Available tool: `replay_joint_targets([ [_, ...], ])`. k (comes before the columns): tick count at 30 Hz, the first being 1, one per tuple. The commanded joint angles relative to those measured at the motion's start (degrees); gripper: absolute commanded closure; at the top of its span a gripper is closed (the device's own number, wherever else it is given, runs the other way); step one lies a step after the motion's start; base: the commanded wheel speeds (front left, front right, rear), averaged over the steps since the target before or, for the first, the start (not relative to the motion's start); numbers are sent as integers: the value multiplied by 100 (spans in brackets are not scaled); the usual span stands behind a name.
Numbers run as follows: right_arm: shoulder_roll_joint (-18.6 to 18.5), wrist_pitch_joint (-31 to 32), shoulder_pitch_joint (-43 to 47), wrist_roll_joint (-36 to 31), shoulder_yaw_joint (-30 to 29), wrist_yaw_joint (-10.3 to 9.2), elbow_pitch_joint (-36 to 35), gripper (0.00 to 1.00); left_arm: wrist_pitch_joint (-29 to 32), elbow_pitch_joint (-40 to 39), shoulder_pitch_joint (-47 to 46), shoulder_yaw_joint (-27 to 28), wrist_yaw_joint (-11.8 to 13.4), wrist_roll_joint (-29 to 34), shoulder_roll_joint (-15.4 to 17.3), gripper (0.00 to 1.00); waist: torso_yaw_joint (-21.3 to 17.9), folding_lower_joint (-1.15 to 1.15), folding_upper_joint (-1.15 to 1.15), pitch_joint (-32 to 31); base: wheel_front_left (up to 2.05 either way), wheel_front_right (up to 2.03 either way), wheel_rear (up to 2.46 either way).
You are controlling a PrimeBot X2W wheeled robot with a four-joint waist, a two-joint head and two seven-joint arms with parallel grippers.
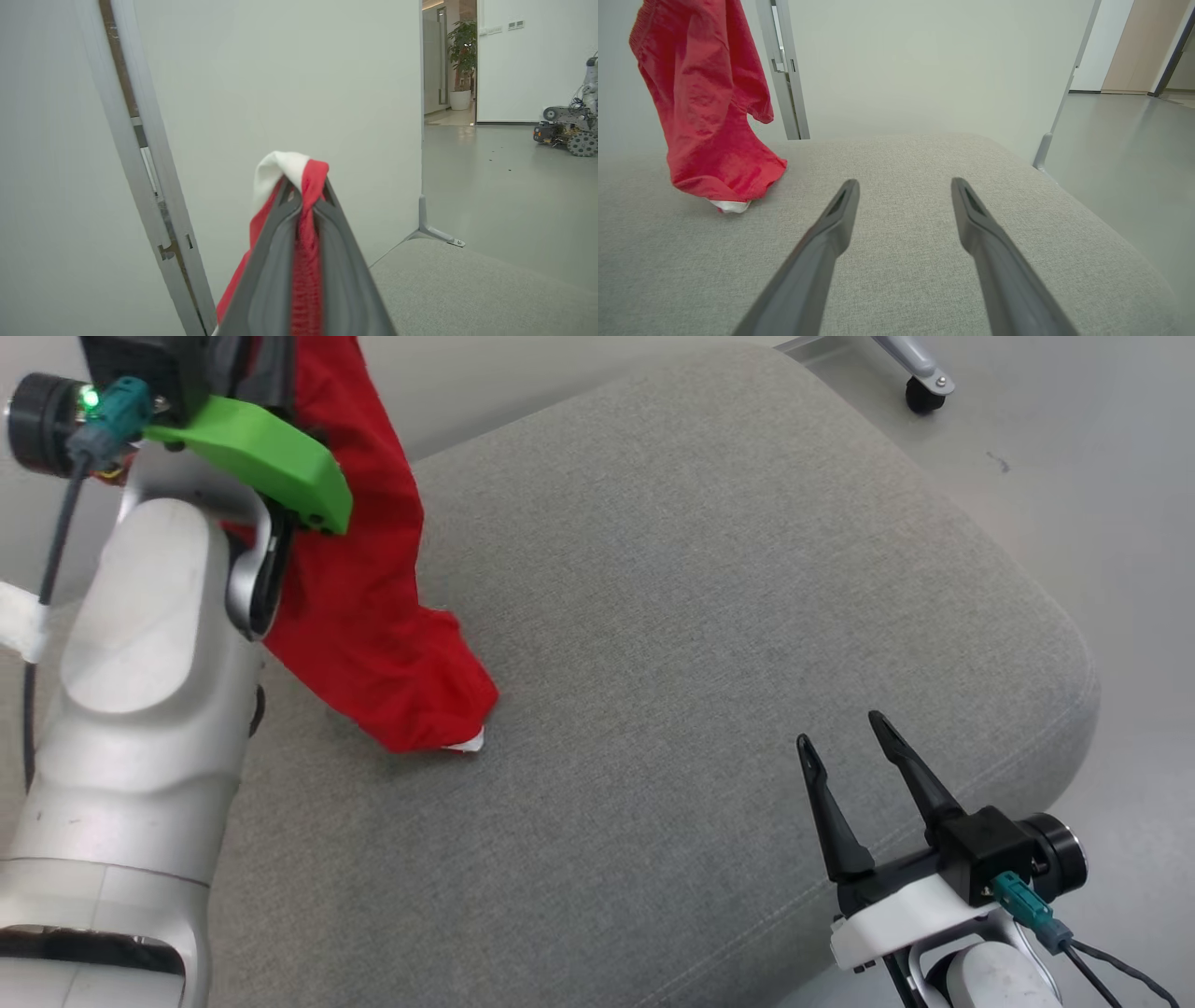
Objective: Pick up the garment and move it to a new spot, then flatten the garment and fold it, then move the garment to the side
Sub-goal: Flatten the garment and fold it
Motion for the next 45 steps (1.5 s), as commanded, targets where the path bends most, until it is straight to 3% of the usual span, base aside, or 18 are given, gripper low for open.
replay_joint_targets([
  [1,0,-3,26,51,-14,-6,4,0,-102,81,22,-104,-46,16,-34,100,-13,0,0,17,0,0,0],
  [7,2,-3,84,101,-77,-6,8,0,-349,128,945,-1031,-139,-38,-431,100,178,0,0,49,0,0,0],
  [11,-5,-3,89,110,-229,-6,-30,0,-364,-533,1982,-1691,-143,-331,-620,100,418,0,0,58,0,0,0],
  [16,-4,-3,214,17,-435,-7,-57,0,-364,-1429,3303,-2219,-137,-416,-288,100,802,0,0,-72,0,0,0],
  [21,-3,-3,378,-13,-523,-7,-56,0,-358,-2190,4493,-1789,42,-238,246,100,1149,0,0,-211,0,0,0],
  [27,-3,-3,482,-32,-475,-7,-34,0,-359,-2517,5565,-741,306,-251,522,100,1432,0,0,-335,0,0,0],
  [29,-3,-3,494,-55,-463,-7,-18,0,-359,-2535,5836,-517,222,-193,490,58,1489,0,0,-381,0,0,0],
  [31,-4,-3,497,-73,-455,-7,-13,0,-359,-2472,6063,-369,166,-152,411,2,1532,0,0,-413,0,0,0],
  [41,-3,-2,522,-173,-489,-7,-8,0,-359,-2386,6674,330,-40,-224,-92,0,1597,0,0,-516,0,0,0],
  [45,-3,-2,543,-190,-504,-7,-25,0,-360,-2336,6922,603,24,-254,-133,0,1588,0,0,-535,0,0,0],
])
